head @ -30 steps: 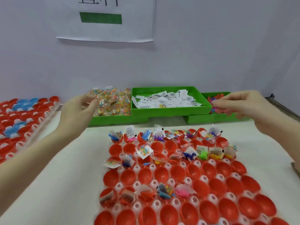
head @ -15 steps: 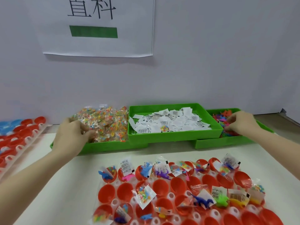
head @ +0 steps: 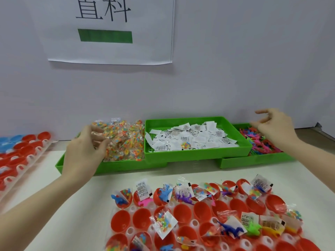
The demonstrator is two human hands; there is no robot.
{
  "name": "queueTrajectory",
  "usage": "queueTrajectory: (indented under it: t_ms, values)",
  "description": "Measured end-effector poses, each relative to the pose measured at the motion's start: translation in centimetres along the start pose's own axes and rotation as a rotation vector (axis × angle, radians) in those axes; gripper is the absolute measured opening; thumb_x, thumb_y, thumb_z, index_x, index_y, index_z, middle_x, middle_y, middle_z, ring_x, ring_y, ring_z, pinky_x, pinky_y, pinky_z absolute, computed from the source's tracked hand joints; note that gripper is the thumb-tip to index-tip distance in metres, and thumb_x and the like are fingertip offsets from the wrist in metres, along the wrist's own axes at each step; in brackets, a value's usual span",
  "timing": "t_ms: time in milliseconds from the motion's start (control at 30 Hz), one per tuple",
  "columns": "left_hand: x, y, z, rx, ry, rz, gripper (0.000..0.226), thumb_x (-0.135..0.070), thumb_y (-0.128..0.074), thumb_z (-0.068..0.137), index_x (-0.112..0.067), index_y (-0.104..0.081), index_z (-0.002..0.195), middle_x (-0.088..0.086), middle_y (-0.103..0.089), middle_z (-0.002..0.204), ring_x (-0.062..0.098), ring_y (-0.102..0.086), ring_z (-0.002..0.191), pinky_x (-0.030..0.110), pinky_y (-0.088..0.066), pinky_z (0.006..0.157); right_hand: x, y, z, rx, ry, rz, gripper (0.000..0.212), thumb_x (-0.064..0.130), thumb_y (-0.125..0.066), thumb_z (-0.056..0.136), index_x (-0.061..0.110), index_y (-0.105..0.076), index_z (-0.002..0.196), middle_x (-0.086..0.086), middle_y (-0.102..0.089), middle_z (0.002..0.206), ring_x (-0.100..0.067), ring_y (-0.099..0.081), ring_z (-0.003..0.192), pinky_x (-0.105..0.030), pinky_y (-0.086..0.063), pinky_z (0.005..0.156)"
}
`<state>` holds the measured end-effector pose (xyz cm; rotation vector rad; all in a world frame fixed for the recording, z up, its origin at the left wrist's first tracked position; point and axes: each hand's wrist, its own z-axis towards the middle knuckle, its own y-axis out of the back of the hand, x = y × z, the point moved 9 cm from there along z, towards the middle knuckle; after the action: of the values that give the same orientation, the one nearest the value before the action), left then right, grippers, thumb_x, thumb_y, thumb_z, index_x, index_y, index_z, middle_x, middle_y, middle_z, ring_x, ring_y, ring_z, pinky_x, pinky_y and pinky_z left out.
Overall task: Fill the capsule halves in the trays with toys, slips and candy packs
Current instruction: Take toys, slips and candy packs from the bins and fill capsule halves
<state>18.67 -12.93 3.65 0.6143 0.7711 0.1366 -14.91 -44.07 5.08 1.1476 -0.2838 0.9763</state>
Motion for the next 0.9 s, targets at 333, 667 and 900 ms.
queueTrajectory:
  t_ms: [333,667,900]
  values:
    - [1.4,-0.3,-0.2,0.009,0.079,-0.139,0.02,-0.007,-0.057,0.088,-0.017,-0.045,0.101,0.004,-0.055,0.084,0.009,-0.05,0.063,0.02,-0.036,0.054,-1.1,-0.9,-0.3,-0.015,-0.25,0.313,0.048,-0.016,-0.055,0.073,0.005,-0.049,0.115,0.0,-0.042,0.067,-0.004,-0.045,0.044,-0.022,-0.037,0.046]
    - [1.4,0.7,-0.5,-0.079,0.151,-0.294,0.016,-0.012,-0.058,0.089,-0.016,-0.048,0.1,0.006,-0.057,0.089,0.014,-0.056,0.067,0.009,-0.043,0.049,5.1,-6.6,-1.6,0.454,0.104,-0.335,0.026,0.021,-0.058,0.089,-0.002,-0.068,0.089,-0.014,-0.069,0.087,-0.022,-0.057,0.066,-0.027,-0.043,0.057]
    - [-1.0,0.7,-1.4,-0.066,0.139,-0.409,0.015,-0.011,-0.061,0.087,-0.013,-0.053,0.099,0.001,-0.058,0.079,0.022,-0.058,0.074,0.014,-0.045,0.058,4.9,-7.7,-1.5,0.433,-0.081,-0.601,0.042,0.033,-0.066,0.079,0.011,-0.038,0.057,-0.002,-0.044,0.058,-0.016,-0.038,0.052,-0.022,-0.027,0.049]
